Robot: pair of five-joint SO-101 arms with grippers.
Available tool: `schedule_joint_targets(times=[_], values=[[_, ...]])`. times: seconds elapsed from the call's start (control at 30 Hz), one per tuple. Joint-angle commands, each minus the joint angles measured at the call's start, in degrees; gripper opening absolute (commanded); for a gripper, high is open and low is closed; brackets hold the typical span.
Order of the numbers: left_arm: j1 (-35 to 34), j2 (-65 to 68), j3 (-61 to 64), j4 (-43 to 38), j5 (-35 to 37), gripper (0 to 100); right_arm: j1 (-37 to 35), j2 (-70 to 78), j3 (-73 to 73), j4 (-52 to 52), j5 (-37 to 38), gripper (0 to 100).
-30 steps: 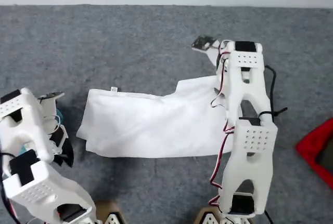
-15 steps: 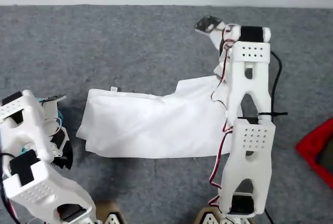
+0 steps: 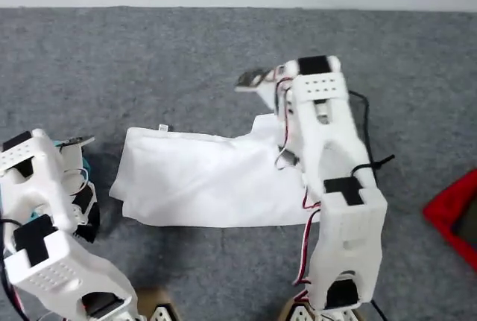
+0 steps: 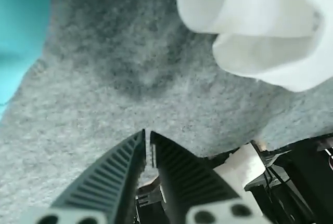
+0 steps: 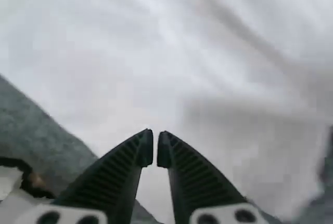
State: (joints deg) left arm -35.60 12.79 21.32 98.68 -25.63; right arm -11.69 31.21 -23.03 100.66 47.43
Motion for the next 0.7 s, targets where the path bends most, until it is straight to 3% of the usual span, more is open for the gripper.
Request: schedule_joint_targets(times=[0.0,0.4,0.67], values=[[-0.2,-2.7,0.2,1.2,-0.7,1,-1.9,-3.4,4.1,1.6,0.1,0.9],[-0.2,-2.4,1.8,0.7,-0.7,1,-2.7,-3.4,12.8,-20.2,0.2,1.1],[-0.2,-2.7,11.0,-5.8,-0.7,1,-3.7,-3.4,12.7,-31.3,0.2,0.9]])
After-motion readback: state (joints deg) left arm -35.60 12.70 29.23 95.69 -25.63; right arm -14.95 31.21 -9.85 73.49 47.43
